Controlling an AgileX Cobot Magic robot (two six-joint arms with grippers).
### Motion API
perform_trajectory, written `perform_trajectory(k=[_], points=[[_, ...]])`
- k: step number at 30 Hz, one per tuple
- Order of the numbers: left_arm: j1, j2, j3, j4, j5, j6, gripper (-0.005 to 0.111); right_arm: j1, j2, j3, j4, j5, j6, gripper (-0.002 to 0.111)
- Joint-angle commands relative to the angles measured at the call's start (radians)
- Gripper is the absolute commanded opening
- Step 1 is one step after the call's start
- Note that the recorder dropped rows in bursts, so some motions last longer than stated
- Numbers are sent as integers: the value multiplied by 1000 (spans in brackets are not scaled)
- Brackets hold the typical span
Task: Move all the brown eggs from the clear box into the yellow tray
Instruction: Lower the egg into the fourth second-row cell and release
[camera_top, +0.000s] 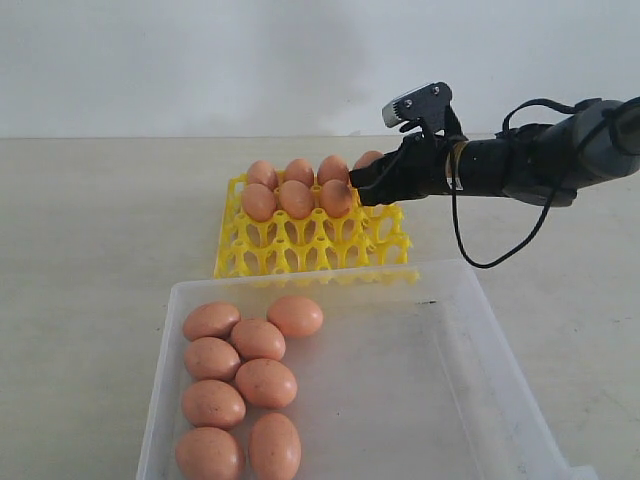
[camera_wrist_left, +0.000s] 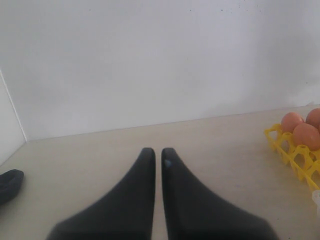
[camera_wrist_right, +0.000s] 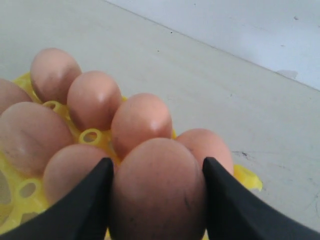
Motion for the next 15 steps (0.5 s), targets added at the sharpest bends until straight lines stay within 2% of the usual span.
perform_trajectory(k=[1, 10, 12, 13, 15], points=[[-6, -3, 4, -3, -4, 3, 4, 0, -2, -5, -63, -10, 55, 35], [-6, -3, 4, -3, -2, 3, 4, 0, -2, -5, -121, 11, 86, 35], [-6, -3, 4, -3, -2, 3, 4, 0, -2, -5, -121, 11, 110, 42], [-6, -3, 4, -3, -2, 3, 4, 0, -2, -5, -121, 11, 121, 52], [-6, -3, 4, -3, -2, 3, 4, 0, -2, -5, -121, 11, 121, 56]])
